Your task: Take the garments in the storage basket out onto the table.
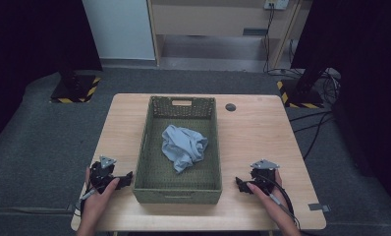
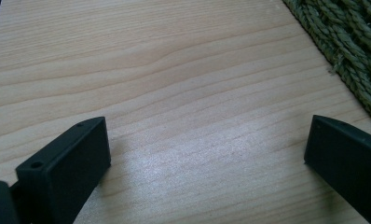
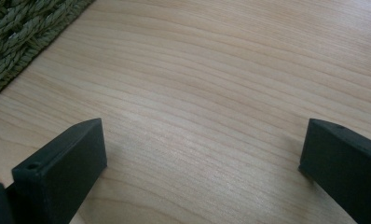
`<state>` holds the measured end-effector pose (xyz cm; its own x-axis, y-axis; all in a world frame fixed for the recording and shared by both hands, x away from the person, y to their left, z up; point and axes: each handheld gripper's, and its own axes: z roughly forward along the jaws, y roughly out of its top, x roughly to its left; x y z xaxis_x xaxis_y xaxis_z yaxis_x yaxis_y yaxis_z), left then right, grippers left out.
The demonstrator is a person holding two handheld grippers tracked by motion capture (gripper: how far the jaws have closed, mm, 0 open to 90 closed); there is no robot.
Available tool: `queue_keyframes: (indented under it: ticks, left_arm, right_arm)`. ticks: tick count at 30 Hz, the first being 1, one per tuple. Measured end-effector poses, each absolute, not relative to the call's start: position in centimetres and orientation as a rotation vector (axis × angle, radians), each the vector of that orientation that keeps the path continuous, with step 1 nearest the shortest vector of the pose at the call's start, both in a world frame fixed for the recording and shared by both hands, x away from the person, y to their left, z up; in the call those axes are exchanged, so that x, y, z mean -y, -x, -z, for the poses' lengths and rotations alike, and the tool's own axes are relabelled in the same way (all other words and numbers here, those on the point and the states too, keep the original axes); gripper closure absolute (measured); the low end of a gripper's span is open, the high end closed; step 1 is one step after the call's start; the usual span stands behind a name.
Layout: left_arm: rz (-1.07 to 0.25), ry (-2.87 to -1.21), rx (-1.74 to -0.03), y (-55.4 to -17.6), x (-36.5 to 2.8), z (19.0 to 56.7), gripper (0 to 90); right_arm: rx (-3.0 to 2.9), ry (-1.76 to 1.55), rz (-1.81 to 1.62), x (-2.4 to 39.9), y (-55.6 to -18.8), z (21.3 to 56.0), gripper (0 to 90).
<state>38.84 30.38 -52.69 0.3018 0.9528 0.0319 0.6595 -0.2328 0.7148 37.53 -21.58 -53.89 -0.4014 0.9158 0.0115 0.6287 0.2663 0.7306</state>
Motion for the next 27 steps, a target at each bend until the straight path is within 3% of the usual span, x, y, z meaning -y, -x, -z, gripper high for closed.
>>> queue_keyframes:
  ticks: [27]
  left_arm:
    - [-0.639, -1.976, -1.431, -38.84, -30.36, 52.70, 0.0]
  right_arm:
    - [-2.133, -1.353, -0.958, 21.47, -37.20, 53.23, 3.1]
